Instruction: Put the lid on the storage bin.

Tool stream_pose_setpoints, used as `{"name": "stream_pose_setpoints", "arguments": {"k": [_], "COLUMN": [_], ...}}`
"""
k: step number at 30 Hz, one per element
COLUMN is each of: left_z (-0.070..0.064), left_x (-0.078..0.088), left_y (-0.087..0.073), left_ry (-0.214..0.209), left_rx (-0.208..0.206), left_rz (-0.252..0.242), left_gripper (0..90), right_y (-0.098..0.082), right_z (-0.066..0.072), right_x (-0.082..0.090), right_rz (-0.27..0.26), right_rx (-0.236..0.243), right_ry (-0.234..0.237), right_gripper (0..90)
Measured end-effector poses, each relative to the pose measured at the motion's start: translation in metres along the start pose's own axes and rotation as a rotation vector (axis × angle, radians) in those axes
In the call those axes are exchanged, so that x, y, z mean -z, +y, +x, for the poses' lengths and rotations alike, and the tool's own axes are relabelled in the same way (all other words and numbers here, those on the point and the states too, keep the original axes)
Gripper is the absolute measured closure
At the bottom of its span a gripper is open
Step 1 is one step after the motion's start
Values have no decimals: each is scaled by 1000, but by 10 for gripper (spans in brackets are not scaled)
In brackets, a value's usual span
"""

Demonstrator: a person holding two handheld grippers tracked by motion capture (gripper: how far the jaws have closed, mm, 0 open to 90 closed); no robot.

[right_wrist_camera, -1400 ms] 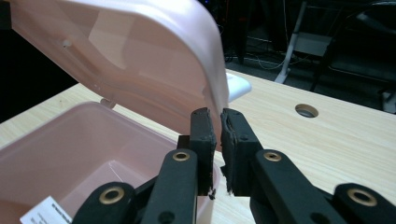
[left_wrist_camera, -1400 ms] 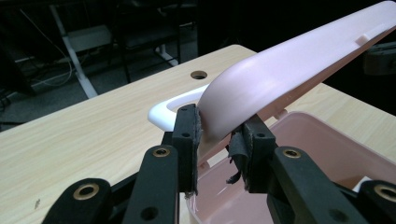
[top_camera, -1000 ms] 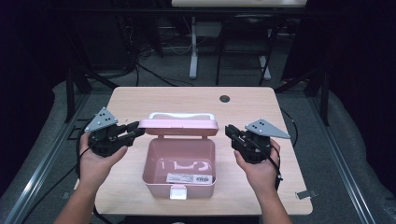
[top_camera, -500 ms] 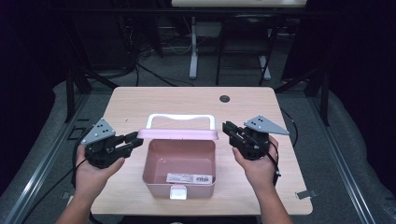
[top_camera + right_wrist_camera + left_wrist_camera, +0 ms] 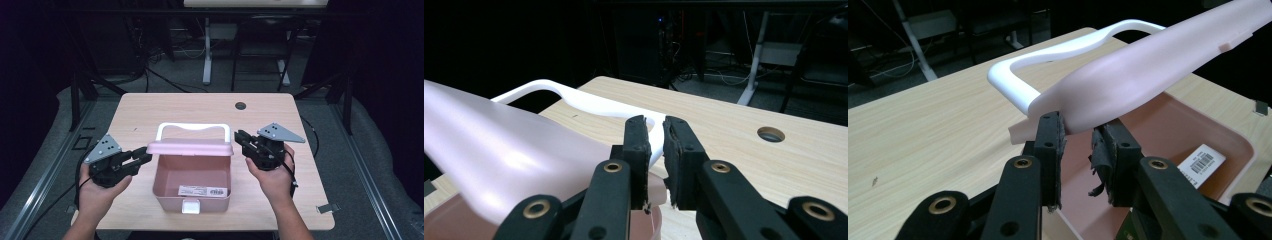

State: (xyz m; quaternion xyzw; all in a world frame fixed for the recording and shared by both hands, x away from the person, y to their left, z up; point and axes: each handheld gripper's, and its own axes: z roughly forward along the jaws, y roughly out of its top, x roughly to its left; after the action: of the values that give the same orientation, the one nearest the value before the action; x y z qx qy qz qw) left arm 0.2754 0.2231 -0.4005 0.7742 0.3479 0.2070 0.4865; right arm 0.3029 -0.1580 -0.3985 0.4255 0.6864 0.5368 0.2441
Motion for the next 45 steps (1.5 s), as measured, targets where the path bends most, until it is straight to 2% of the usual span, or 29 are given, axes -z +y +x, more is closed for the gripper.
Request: {"name": "stream_pose_setpoints", "arguments": {"k": [12, 22, 42, 45], "left_z": [-5, -8, -12, -13], "left_x": [3, 4, 6, 6], "left_y": [-10, -19, -32, -34], "left_ry": [-4, -9, -20, -21], "left_rx": [-13, -4, -7, -5], "left_rz": [15, 9, 14, 14], "left_gripper": [723, 718, 712, 711], "right_y": [-4, -8, -10, -11], "right_z": [-7, -11, -7, -4], "right_x": [-7, -15, -19, -21], "right_rz": [19, 42, 66, 74], "right_rx": [-13, -39, -36, -33], "right_ry": [15, 50, 90, 108], "right_gripper": [725, 661, 602, 591]}}
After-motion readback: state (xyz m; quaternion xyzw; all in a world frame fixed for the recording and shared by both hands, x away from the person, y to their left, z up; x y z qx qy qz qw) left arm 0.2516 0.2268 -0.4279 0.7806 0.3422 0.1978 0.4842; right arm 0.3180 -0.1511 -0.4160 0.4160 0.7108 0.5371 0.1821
